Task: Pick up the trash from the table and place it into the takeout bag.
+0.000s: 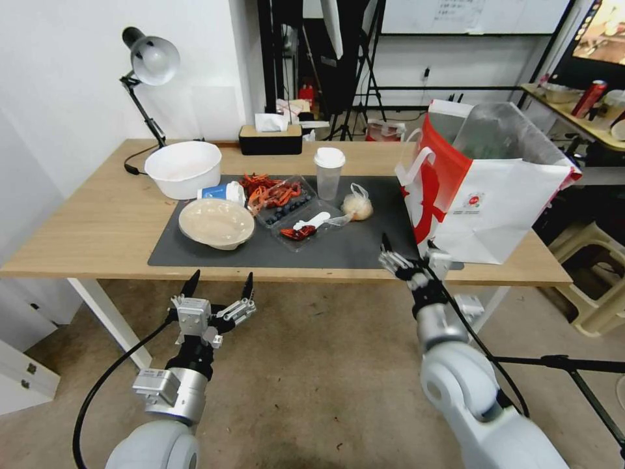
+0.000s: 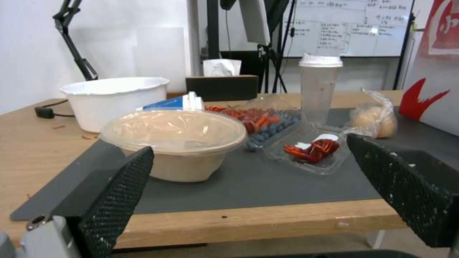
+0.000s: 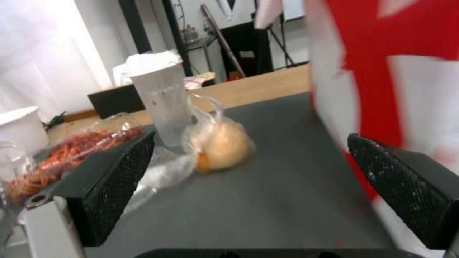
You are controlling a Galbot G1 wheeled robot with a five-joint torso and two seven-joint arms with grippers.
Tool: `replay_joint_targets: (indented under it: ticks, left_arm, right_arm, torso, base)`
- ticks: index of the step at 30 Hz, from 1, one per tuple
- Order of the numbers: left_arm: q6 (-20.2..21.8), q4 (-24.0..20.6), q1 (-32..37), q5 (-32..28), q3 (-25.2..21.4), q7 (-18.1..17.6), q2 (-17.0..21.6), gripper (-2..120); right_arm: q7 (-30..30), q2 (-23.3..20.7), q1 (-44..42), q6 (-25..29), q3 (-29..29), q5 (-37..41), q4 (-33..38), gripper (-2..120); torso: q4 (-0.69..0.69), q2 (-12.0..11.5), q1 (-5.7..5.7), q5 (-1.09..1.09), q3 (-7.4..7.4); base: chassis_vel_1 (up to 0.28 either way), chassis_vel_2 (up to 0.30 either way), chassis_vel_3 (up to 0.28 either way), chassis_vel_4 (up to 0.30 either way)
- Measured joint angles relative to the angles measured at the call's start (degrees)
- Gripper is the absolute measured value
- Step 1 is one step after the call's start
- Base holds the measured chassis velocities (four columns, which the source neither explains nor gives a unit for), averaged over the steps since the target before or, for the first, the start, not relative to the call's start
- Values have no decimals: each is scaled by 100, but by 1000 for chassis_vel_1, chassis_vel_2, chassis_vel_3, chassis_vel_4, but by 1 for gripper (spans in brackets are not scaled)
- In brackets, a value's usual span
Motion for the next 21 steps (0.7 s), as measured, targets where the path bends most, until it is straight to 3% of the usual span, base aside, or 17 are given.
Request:
replay_joint_targets:
  ticks: [10,21]
  left_arm:
    - [-16,15,-9,5,-38,0,-67,100]
    - [-64,50,2,10,-96,-14,-72,100]
  right_arm:
    - [608,167,1654,-506,-746,963,-1204,100]
    - [774,567,2758,-700,-1087,1503,-2489,100]
  torso:
    - [-1,0,1,-1,0]
    - [-1,0,1,-1,0]
  base:
    - [0,0,0,0]
    - [0,0,0,0]
